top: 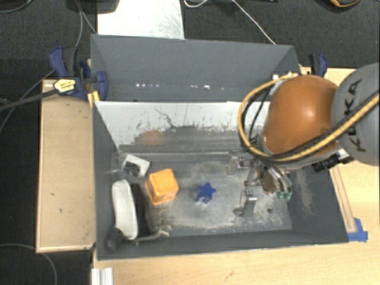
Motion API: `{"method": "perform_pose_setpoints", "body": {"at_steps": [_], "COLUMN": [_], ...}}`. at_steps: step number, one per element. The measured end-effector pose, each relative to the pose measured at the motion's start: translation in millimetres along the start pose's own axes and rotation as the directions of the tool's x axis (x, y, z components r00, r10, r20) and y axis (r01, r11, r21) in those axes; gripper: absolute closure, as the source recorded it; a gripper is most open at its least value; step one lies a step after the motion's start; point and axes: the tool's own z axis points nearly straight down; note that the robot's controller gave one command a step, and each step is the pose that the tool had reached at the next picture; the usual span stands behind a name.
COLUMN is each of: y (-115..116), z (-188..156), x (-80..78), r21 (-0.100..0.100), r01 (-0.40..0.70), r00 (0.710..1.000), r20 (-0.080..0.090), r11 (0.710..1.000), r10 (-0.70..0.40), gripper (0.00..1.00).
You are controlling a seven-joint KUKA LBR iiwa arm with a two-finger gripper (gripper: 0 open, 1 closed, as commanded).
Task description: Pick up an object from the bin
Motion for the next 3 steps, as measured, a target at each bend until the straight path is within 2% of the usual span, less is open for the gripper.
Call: {"method": "perform_pose_setpoints", "body": {"at_steps": [1, 2, 3], "y": [-0.2, 61.0, 61.6], "z": [-4.3, 36.6, 132.7], "x": [-1.7, -71.5, -37.2], "r21": [-0.001, -0.003, -0.002], "r01": [-0.002, -0.139, -0.088], "r00": [1.000, 0.990, 0.996], "r20": [0.009, 0.008, 0.012], "r11": [1.000, 0.990, 0.996], "r10": [0.002, 0.139, 0.088], "gripper": [0.00, 0.00, 0.00]}}
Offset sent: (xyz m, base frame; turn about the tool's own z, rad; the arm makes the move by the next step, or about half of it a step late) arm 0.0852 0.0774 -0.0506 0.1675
